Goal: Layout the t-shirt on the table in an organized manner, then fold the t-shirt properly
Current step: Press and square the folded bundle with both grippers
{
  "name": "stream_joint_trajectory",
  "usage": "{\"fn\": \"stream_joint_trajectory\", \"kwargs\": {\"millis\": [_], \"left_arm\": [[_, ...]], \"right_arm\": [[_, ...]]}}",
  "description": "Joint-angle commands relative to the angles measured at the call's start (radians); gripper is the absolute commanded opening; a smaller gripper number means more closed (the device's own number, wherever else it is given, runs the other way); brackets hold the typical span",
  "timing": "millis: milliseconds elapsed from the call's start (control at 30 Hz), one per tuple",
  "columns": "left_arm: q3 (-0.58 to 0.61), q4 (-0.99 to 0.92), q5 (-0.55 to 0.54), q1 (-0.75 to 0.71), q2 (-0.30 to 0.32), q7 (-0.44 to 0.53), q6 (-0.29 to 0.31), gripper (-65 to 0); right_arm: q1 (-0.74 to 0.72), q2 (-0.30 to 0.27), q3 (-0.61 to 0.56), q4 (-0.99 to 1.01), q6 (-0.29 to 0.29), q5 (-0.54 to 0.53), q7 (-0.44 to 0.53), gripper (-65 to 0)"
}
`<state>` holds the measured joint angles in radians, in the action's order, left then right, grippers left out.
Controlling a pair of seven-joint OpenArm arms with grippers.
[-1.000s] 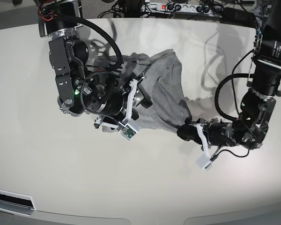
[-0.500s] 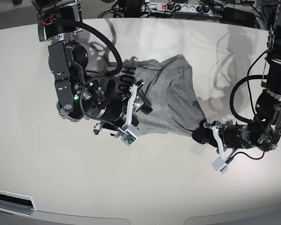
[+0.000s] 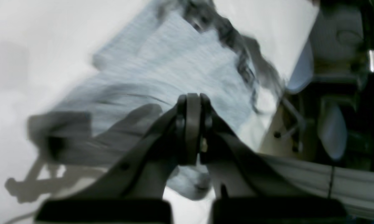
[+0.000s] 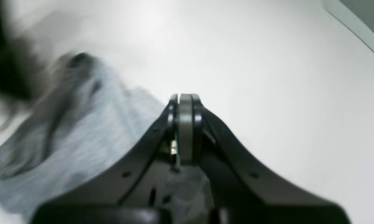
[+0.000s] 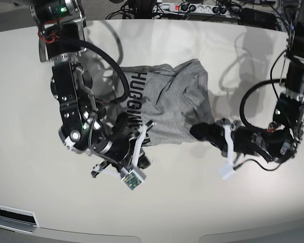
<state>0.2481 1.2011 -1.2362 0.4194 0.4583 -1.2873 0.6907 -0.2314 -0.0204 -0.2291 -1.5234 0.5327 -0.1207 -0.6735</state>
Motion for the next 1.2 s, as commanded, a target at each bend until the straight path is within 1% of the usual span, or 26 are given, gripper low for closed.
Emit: {"fn": "stream_joint_trajectory", "kwargs": {"millis": [0, 67, 167, 233, 333, 400, 533, 600, 733, 800, 900, 1000, 1067, 1133, 1167], "left_arm": [[-0.005, 0.07, -0.025, -0.004, 0.005, 0.005, 0.007, -65.0], [-0.005, 0.189, -0.023, -0.07, 0.004, 0.007, 0.007, -65.0], [-0.005, 0.359, 0.027, -0.181, 0.005, 0.025, 0.007, -65.0], [-0.005, 0.435, 0.087, -0.247, 0.005, 0.069, 0.007, -65.0], [0.004, 0.482, 0.185, -0.327, 0.004, 0.15, 0.007, -65.0], [0.033, 0.483, 0.268, -0.365, 0.005, 0.205, 0.007, -65.0], [0.117, 0.481, 0.516, -0.418, 0.01, 0.339, 0.007, -65.0], [0.143, 0.473, 0.597, -0.427, 0.01, 0.392, 0.007, -65.0], [0.157, 0.451, 0.687, -0.427, 0.008, 0.468, 0.007, -65.0], [0.157, 0.427, 0.737, -0.418, 0.007, 0.494, 0.007, -65.0], [0.157, 0.362, 0.771, -0.386, 0.008, 0.518, 0.007, -65.0], [0.157, 0.272, 0.791, -0.34, 0.008, 0.55, 0.007, -65.0], [0.157, 0.205, 0.813, -0.305, 0.007, 0.579, 0.007, -65.0], [0.157, 0.148, 0.829, -0.266, 0.007, 0.605, 0.007, -65.0], [0.157, 0.123, 0.835, -0.244, 0.007, 0.615, 0.007, -65.0]], "right_arm": [[-0.056, 0.0, 0.001, 0.02, -0.006, -0.008, 0.024, -65.0], [-0.118, 0.002, -0.002, 0.122, 0.001, -0.012, 0.024, -65.0], [-0.209, 0.001, -0.028, 0.294, 0.018, -0.008, 0.018, -65.0], [-0.258, 0.001, -0.056, 0.386, 0.023, -0.007, 0.015, -65.0], [-0.313, 0.001, -0.111, 0.485, 0.035, -0.003, 0.015, -65.0], [-0.335, 0.001, -0.152, 0.534, 0.031, 0.01, 0.006, -65.0], [-0.348, 0.0, -0.229, 0.587, 0.008, 0.045, -0.004, -65.0], [-0.341, 0.001, -0.257, 0.591, 0.01, 0.046, -0.029, -65.0], [-0.315, -0.001, -0.296, 0.591, 0.011, 0.044, -0.112, -65.0], [-0.301, -0.009, -0.298, 0.591, 0.02, 0.04, -0.121, -65.0], [-0.286, -0.034, -0.298, 0.589, 0.054, -0.02, -0.125, -65.0], [-0.282, -0.063, -0.297, 0.588, 0.061, -0.089, -0.145, -65.0], [-0.279, -0.077, -0.296, 0.587, 0.042, -0.092, -0.161, -65.0], [-0.275, -0.094, -0.296, 0.587, -0.005, -0.093, -0.179, -65.0], [-0.272, -0.101, -0.296, 0.587, -0.019, -0.093, -0.189, -65.0]]}}
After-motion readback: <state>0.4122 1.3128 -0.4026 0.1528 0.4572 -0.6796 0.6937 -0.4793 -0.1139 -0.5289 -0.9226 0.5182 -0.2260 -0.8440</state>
